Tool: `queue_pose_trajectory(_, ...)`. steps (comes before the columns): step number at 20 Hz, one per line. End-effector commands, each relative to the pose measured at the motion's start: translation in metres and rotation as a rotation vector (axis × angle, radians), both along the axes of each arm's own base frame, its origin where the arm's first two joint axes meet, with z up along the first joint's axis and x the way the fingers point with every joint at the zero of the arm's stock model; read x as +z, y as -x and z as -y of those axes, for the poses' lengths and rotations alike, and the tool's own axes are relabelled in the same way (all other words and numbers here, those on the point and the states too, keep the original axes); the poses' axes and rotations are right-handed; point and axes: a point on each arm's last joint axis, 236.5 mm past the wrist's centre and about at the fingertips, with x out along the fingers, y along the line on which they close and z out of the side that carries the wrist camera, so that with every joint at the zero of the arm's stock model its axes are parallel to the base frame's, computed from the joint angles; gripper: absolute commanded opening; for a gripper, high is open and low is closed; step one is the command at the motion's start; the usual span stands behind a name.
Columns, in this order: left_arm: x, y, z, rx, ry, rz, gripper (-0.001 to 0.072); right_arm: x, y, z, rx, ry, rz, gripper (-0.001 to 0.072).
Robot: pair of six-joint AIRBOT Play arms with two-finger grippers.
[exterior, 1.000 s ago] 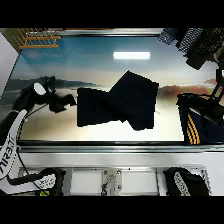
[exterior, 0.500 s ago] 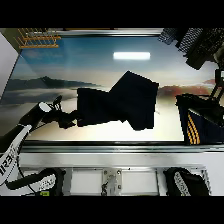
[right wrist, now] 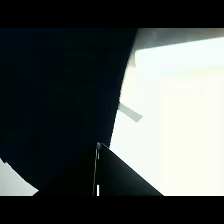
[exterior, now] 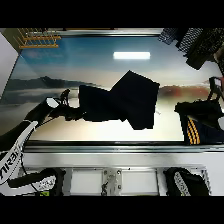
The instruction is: Fold the clothes and pants, and hang the long-sleeved shirts on hangers.
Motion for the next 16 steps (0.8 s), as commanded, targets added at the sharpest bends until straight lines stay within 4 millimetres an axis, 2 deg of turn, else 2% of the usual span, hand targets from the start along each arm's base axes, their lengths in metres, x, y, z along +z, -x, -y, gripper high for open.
queue_pose_trajectory(1, 0.015, 0.001, 0.004, -0.054, 0.008, 0.037, 0.0006, -0.076, 0.052, 0.008, -0.220, -0.094, -0.288, 0.0213)
queue_pose_trajectory(2, 0.015, 0.003, 0.006, -0.066, 0.009, 0.036, 0.0006, -0.094, 0.059, -0.007, -0.230, -0.170, -0.329, 0.0493)
queue_pose_trajectory(4, 0.015, 0.005, 0.010, -0.078, 0.008, 0.038, 0.0006, -0.120, 0.064, -0.032, -0.275, -0.320, -0.373, 0.0503)
queue_pose_trajectory(6, 0.015, 0.005, 0.010, -0.078, 0.008, 0.037, 0.0006, -0.139, 0.057, -0.046, -0.317, -0.391, -0.366, 0.0503)
queue_pose_trajectory(11, 0.015, 0.005, 0.010, -0.079, 0.008, 0.037, 0.0006, -0.157, 0.018, -0.077, -0.357, -0.448, -0.285, 0.0502)
queue_pose_trajectory(16, 0.015, 0.005, 0.010, -0.078, 0.008, 0.037, 0.0006, -0.171, 0.001, -0.097, -0.389, -0.462, -0.252, 0.0502)
